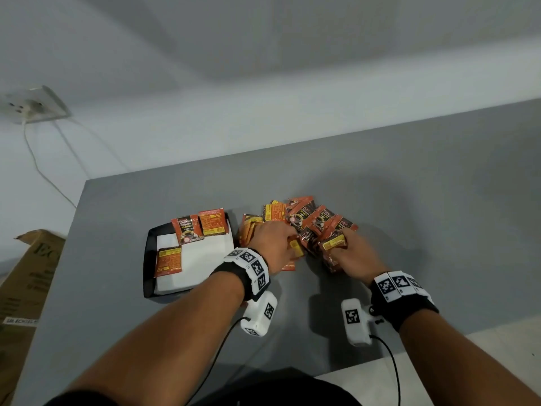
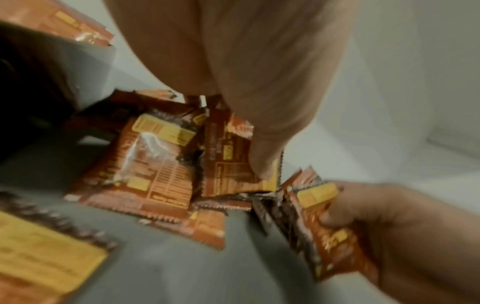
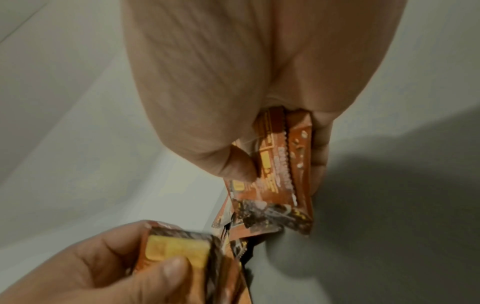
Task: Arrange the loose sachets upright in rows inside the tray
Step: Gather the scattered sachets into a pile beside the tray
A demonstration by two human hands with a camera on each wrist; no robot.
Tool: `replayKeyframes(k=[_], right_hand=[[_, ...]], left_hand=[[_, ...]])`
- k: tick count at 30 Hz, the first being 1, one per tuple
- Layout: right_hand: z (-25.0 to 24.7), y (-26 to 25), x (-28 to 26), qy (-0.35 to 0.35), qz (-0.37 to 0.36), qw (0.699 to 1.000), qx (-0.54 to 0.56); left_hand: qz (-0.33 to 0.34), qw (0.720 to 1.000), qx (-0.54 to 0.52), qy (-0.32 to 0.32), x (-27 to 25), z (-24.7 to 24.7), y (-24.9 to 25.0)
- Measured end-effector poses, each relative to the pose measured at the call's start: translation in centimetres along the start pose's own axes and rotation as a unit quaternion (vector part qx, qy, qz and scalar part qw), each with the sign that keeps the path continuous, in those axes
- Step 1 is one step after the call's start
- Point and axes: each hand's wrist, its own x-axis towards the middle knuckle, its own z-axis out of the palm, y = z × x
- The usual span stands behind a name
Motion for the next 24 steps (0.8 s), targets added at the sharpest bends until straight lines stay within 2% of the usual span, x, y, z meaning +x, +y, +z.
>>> replayKeyframes(k=[3,6,9,11,13,18,20,24], right_hand=[[-0.5,-0.7,0.1,0.024,-0.008,0.999,0.043],[-0.7,-2.4,0.3,0.081,0.01,0.991,0.107],[-0.3,-5.3,0.3,0.106,-0.016,0.983,0.152],[0.5,-7.5,0.2,0.094,-0.045,0.982,0.156],[1.7,-9.8,0.2,0.062,-0.08,0.984,0.145],[7.1,-14.7,0.4,-0.024,-0.18,0.983,0.015],[9.9,-16.3,0.0,-0.063,-0.224,0.971,-0.057],[15.0,-17.0,-0.6,-0.148,-0.272,0.929,-0.204]], left_hand=[[-0.038,0.984,-0.159,0.064,-0.3,-1.3,0.2],[-0.071,0.939,-0.317,0.115,-0.6,-2.8,-0.6],[-0.071,0.894,-0.394,0.199,-1.7,-4.9,-1.8],[-0.086,0.872,-0.427,0.226,-2.8,-6.5,-3.3],[-0.097,0.882,-0.406,0.22,-4.1,-7.9,-5.8],[-0.105,0.95,-0.235,0.177,-9.0,-9.2,-11.6],[-0.118,0.962,-0.186,0.159,-11.2,-8.2,-13.6],[-0.109,0.971,-0.183,0.112,-14.3,-5.3,-16.1]])
